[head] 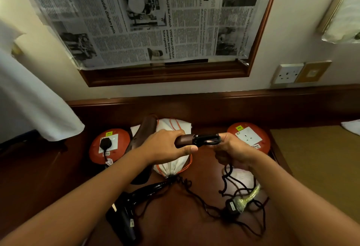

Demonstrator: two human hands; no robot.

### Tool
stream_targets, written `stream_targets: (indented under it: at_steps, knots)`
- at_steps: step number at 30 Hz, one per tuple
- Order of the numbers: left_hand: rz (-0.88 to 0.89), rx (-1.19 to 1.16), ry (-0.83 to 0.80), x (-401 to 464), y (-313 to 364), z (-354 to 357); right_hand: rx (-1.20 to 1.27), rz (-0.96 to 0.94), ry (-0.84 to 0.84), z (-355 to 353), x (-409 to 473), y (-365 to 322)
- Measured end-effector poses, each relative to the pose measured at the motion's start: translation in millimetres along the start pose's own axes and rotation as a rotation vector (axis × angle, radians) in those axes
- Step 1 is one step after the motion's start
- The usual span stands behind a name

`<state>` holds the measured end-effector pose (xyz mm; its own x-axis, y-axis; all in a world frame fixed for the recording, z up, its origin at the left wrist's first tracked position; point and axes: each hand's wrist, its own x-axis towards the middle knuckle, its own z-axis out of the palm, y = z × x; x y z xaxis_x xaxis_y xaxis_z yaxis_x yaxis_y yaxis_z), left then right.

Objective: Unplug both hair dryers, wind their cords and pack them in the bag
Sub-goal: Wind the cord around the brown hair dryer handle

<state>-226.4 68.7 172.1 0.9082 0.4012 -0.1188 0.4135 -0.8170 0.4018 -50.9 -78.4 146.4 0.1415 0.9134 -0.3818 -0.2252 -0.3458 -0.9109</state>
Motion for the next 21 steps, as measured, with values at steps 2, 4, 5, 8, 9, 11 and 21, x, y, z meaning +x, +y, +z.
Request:
stream_targets:
  at_steps: [2,4,5,8,9,11,21]
  knots:
    - [0.029,0.024,0.017,0.3,0.8,-1.8,-0.134,-0.018,-0.018,-2.0,1.0,-11.9]
    - [0.043,0.04,0.023,0.5,1.2,-4.7,-0.3,-0.038,-0.01,-2.3,-0.8,-25.5]
    - [0.049,0.06,0.023,1.0,0.2,-5.5,-0.387,-0.049,0.013,-2.1,-1.4,-31.8]
    - [0.066,0.185,0.018,1.4,-1.8,-9.9,-0.598,-0.1,0.097,2.0,-3.2,-49.4]
    - [0.073,0.226,0.017,1.9,-2.4,-11.5,-0.663,-0.125,0.122,2.9,-2.9,-54.1]
    - [0.086,0.282,0.014,3.2,-3.0,-14.7,-0.775,-0.161,0.152,1.9,-2.9,-60.6]
    - [0.056,0.428,0.025,7.6,-4.2,-16.8,-1.116,-0.302,0.356,-0.7,-6.8,-66.1]
